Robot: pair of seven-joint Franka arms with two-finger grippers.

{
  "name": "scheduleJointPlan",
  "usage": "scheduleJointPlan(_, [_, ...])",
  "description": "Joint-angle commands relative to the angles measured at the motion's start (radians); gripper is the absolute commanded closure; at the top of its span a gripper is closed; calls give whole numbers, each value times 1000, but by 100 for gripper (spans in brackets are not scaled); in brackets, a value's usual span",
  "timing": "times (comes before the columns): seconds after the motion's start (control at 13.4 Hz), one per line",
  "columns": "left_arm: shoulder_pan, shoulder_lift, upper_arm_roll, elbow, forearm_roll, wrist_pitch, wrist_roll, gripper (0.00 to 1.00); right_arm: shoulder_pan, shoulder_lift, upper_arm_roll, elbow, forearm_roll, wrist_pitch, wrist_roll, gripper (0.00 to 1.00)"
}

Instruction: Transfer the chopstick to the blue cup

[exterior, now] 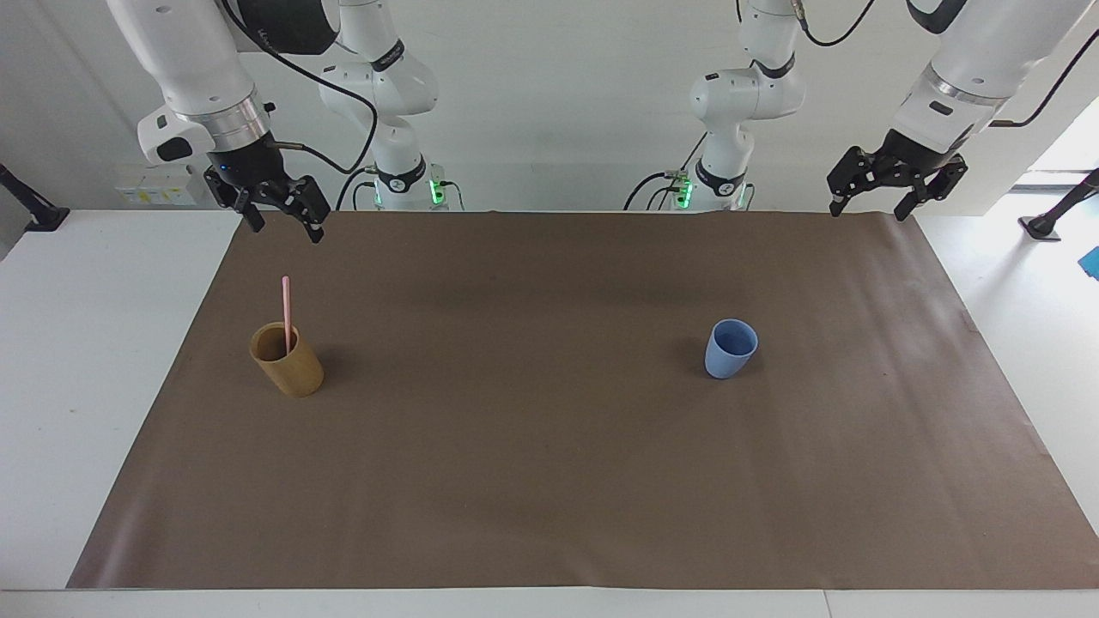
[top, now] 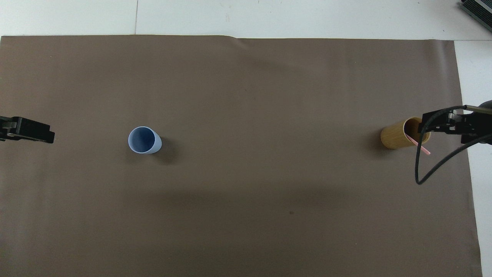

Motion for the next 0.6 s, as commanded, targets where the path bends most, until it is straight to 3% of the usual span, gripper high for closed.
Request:
scheduleJointPlan(0.0, [7,-38,-1,-41,-6,-5,-4,0,1,-7,-5,1,15,-4,11,0])
scheduleJointPlan(0.52, [5,-48,-3,-64,-6,34,-7,0,0,-7,-5,1,15,-4,11,0])
